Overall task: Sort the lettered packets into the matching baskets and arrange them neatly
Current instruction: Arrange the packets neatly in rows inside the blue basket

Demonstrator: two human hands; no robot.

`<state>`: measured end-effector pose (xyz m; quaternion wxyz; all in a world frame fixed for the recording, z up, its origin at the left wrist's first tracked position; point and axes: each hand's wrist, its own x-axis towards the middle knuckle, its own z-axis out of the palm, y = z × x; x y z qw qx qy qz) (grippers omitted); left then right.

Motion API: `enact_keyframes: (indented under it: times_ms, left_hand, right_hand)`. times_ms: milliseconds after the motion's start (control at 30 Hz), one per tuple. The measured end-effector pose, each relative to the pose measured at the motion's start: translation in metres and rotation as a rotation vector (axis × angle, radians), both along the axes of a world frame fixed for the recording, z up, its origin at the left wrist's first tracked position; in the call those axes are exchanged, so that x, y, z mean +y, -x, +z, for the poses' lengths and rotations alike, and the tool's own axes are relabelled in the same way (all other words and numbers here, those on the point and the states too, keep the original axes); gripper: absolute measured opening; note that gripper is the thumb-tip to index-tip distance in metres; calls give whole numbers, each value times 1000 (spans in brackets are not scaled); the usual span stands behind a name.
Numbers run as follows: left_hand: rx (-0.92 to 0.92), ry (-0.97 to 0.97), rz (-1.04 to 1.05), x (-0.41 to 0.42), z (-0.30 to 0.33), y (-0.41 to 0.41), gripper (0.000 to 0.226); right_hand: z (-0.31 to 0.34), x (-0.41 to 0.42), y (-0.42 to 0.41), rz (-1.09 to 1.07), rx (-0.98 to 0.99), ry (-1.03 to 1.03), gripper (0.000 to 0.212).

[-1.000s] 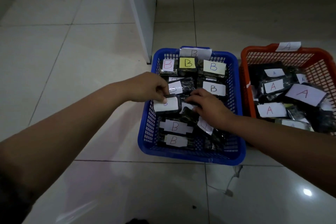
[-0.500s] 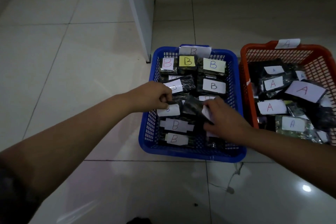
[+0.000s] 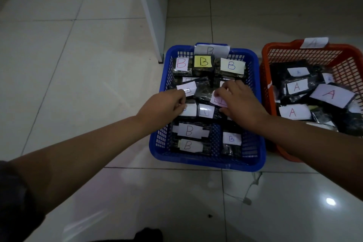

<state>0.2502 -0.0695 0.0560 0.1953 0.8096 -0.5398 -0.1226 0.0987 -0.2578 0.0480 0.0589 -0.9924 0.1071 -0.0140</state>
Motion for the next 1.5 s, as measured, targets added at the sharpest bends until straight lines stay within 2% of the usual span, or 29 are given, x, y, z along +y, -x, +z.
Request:
enact_keyframes:
  times_ms: [67, 100, 167, 267, 367, 433, 567, 667, 800, 867, 933, 1000, 1067, 1100, 1167, 1233, 1300, 1333, 1400, 1500]
  left_hand:
    - [16, 42, -33, 6, -4, 3, 9]
    - [7, 50, -64, 9, -5, 3, 9]
    - [-39, 35, -137, 12, -6, 1, 21]
    - [-97, 19, -198, 12, -6, -4, 33]
    - [5, -22, -223, 7, -2, -8, 33]
    - [79, -61, -213, 5, 1, -12, 33]
    - [122, -78, -179, -1, 4, -17, 44]
    - [151, -92, -143, -4, 6, -20, 50]
    - [172, -86, -114, -5, 7, -22, 50]
    - [180, -73, -105, -4, 9, -23, 50]
    - [182, -73, -108, -3, 9, -23, 50]
    - [193, -77, -110, 0, 9, -21, 49]
    - [200, -79, -109, 3, 11, -19, 48]
    - [203, -74, -107, 4, 12, -18, 48]
    - [221, -55, -95, 7, 13, -18, 47]
    - [244, -54, -91, 10, 14, -20, 47]
    - [253, -86, -125, 13, 15, -20, 47]
    - [255, -103, -156, 14, 15, -17, 47]
    - [285, -122, -219, 16, 12, -9, 43]
    - [312, -156, -274, 20, 3, 3, 41]
  right_hand:
    - [3, 9, 4, 39, -90, 101, 37]
    - [4, 17, 7, 74, -115, 80, 30]
    - [2, 38, 16, 50, -69, -139, 22]
    - [-12, 66, 28, -189, 101, -472, 34]
    - [-19, 80, 27, -485, 67, -802, 38]
    - [-24, 89, 24, -652, 30, -924, 39]
    - [-29, 95, 19, -777, -33, -1058, 36]
    - [-27, 92, 16, -740, -18, -1068, 34]
    - [-18, 84, 14, -697, -141, -1151, 27]
    - [-17, 75, 17, -705, -72, -1180, 26]
    - [-18, 71, 20, -697, 101, -1137, 27]
    - [-20, 72, 21, -639, 274, -1006, 27]
    - [-20, 72, 21, -531, 347, -869, 25]
    - [-18, 71, 20, -469, 308, -797, 23]
    - [-10, 63, 22, -327, 85, -594, 20]
    - [-3, 46, 23, -167, -106, -235, 32]
    - [-2, 25, 24, -111, -96, 23, 53]
    - [-3, 15, 24, -97, -24, 39, 62]
    - [-8, 1, 24, -87, 91, -81, 69]
    - [-11, -5, 25, -90, 105, -240, 65]
